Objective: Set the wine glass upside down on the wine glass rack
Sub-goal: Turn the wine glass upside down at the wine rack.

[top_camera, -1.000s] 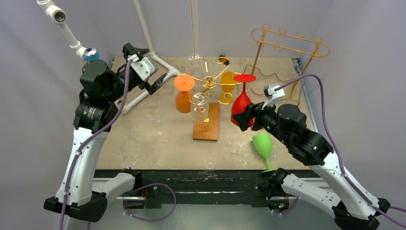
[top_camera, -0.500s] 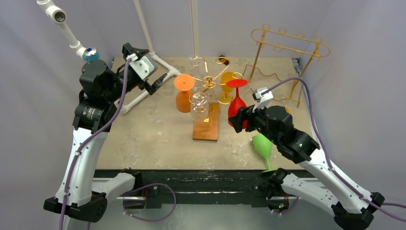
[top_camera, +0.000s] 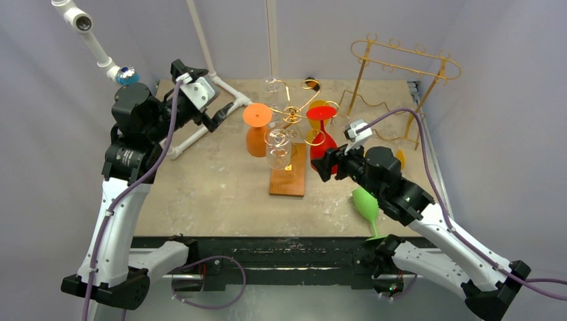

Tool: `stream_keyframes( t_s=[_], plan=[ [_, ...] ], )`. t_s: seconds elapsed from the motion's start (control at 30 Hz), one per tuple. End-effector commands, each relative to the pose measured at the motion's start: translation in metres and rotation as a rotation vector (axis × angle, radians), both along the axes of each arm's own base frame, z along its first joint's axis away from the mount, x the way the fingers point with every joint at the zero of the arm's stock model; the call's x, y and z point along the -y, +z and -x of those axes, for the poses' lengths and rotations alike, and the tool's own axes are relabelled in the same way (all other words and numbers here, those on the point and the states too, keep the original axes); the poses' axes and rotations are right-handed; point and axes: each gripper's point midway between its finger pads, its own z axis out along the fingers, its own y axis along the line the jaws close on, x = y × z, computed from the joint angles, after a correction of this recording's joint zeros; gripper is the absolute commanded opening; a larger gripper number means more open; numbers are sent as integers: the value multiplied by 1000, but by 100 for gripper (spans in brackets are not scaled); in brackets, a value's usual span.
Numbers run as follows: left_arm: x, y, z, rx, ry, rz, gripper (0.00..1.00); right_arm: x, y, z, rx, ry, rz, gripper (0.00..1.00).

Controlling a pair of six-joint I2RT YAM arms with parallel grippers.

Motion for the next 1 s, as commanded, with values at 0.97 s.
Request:
stream_keyframes(
  t_s=[0.97],
  plan=[
    [-5, 20, -3, 31, 35, 53, 100, -18, 7, 12, 181, 175, -24, 54]
  ],
)
